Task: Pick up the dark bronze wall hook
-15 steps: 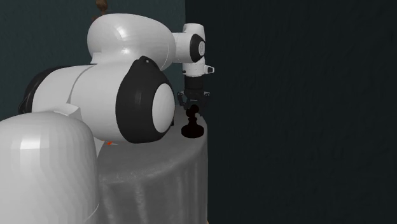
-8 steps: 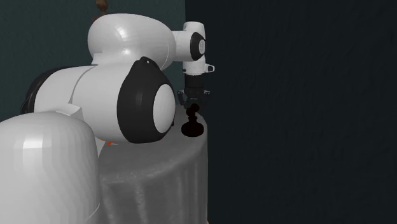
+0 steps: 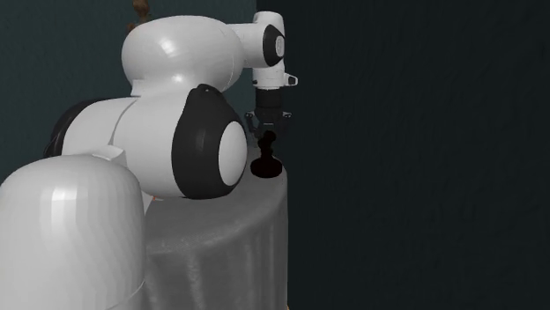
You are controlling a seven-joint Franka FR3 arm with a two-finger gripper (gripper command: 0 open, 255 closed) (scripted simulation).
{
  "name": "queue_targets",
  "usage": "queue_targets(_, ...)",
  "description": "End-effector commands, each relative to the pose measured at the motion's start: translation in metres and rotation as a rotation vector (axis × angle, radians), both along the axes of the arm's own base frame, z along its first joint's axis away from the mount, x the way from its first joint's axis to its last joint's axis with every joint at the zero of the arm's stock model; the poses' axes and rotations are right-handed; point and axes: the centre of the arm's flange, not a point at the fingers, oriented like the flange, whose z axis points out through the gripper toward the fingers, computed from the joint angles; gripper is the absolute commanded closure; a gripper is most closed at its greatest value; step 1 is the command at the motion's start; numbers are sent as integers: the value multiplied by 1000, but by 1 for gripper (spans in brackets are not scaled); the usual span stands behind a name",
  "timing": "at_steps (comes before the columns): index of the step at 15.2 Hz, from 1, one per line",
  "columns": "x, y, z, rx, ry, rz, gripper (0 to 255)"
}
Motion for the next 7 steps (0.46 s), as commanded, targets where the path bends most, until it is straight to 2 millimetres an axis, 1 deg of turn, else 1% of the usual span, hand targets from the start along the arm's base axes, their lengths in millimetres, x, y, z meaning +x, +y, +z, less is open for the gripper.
queue_targets(1, 0, 0, 11, 0, 0, 0, 255)
queue_targets(5, 0, 0, 32, 0, 0, 0, 255)
queue_targets(7, 0, 0, 33, 0, 0, 0, 255)
